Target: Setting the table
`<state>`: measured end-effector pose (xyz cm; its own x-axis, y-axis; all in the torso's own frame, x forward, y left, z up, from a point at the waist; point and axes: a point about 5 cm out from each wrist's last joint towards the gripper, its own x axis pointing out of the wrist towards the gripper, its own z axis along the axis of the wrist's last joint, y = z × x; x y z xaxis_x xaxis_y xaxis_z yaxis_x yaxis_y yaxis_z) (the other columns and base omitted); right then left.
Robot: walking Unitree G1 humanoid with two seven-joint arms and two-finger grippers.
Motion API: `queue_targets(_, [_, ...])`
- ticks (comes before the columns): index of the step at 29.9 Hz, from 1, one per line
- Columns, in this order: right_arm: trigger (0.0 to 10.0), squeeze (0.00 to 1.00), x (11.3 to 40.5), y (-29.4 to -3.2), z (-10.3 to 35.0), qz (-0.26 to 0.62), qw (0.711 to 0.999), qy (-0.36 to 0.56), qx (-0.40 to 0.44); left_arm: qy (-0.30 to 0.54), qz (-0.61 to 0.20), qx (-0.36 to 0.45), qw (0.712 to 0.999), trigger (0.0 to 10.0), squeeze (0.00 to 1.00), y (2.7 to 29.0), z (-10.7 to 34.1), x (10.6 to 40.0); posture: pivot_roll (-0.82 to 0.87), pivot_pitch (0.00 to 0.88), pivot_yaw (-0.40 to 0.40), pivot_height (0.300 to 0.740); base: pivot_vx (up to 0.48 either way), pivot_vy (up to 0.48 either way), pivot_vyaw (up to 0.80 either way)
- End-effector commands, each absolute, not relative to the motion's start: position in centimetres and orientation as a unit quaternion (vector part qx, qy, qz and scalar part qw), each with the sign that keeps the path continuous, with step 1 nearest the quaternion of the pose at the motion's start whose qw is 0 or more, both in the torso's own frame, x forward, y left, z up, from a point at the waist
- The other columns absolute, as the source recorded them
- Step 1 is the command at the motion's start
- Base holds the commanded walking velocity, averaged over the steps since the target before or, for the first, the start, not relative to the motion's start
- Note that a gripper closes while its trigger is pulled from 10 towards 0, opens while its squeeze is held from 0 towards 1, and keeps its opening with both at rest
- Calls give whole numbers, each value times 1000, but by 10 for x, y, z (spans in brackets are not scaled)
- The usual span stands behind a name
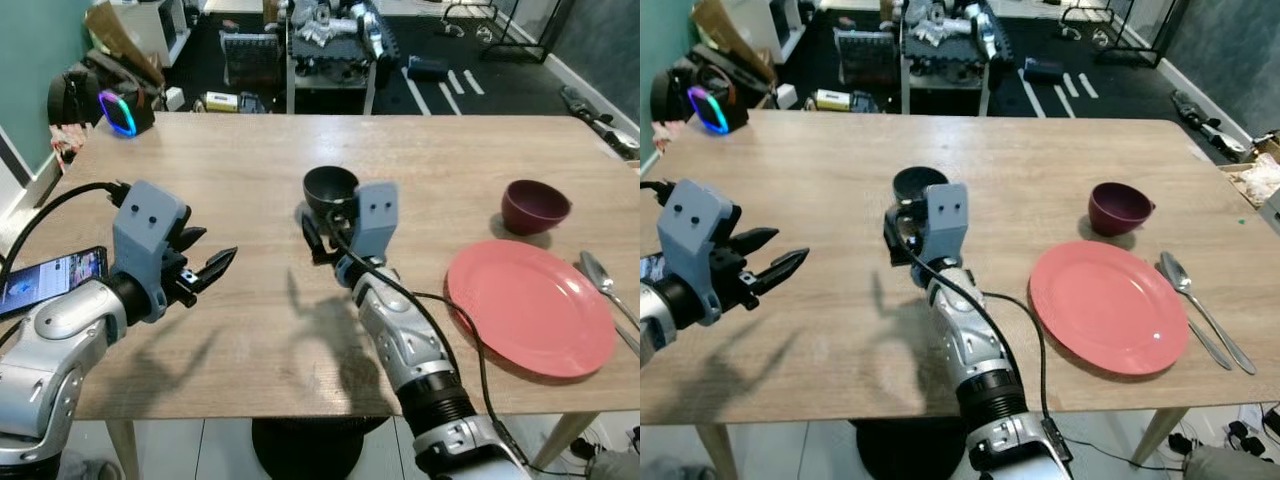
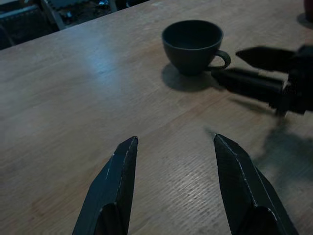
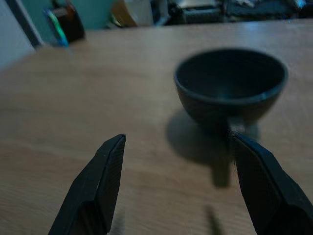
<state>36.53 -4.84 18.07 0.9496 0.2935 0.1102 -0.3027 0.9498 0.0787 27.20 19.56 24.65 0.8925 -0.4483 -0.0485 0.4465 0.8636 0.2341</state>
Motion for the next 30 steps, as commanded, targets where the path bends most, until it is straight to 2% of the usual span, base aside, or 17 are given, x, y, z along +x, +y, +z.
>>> queue_targets(1, [10000,0,367,-51,178,130,989,-53,41,-12,-229,123,966,10000,0,198,255,268,281,164,42,740,0,0,0])
queue_targets(10, [10000,0,373,-63,184,78,993,-87,33,-17,-227,123,966,10000,0,201,268,259,304,177,42,740,0,0,0])
queue_targets(13, [10000,0,375,-63,184,82,992,-89,35,-2,-263,108,959,10000,0,197,268,256,309,181,43,740,0,0,0])
queue_targets(30, [10000,0,374,-44,177,98,988,-85,83,25,-291,117,949,10000,0,196,273,257,358,216,68,740,0,0,0])
